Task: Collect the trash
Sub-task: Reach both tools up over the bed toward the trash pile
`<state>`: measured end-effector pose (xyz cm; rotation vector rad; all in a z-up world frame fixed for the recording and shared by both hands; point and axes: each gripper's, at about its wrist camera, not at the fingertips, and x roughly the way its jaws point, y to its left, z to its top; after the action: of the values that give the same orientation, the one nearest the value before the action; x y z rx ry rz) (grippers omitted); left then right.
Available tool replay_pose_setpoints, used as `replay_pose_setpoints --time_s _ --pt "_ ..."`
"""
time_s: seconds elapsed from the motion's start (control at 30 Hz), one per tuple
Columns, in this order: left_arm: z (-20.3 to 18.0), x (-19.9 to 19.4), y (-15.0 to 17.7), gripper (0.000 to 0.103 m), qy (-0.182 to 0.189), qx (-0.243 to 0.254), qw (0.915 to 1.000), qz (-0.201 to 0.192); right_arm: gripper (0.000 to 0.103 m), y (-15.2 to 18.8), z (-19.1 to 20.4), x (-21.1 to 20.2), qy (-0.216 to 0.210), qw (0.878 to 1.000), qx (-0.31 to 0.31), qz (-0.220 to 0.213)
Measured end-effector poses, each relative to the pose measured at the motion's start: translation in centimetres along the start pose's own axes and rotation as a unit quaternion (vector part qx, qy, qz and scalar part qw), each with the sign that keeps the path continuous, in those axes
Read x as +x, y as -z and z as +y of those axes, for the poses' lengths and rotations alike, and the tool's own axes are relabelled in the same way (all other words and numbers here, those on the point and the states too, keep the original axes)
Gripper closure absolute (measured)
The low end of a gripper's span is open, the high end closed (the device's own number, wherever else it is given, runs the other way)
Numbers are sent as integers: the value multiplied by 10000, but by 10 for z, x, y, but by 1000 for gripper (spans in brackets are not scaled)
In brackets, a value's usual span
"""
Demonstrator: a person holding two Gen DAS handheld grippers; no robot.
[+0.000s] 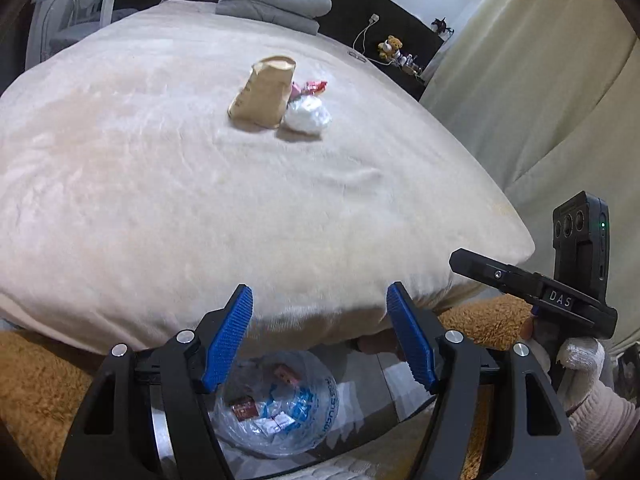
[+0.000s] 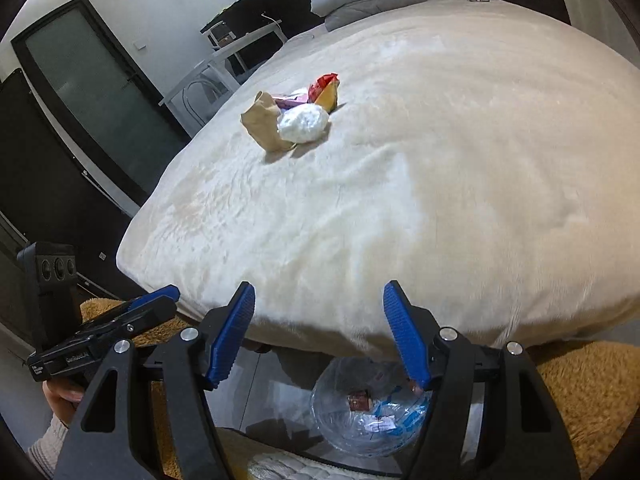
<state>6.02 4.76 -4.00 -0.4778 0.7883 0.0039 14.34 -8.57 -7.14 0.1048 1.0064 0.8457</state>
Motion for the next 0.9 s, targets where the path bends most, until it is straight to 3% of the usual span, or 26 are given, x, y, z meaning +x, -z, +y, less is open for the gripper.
replay_pose_setpoints --time_s 0.3,0.37,0.4,0.47,0.9 --pt "19 -12 -54 35 -80 102 9992 -385 36 -54 19 30 109 9984 -552 -34" --pt "26 -15 -65 35 -123 117 9986 -491 23 -65 23 42 72 9980 -624 4" --pt "30 -17 -69 35 -130 105 9985 -531 22 -69 25 47 46 9979 -643 27" --pt "39 -18 -80 35 -123 37 9982 -584 5 -78 27 61 52 9976 -682 81" --pt "76 -12 -121 35 -132 -204 9962 -839 5 -146 32 143 297 9962 -788 202"
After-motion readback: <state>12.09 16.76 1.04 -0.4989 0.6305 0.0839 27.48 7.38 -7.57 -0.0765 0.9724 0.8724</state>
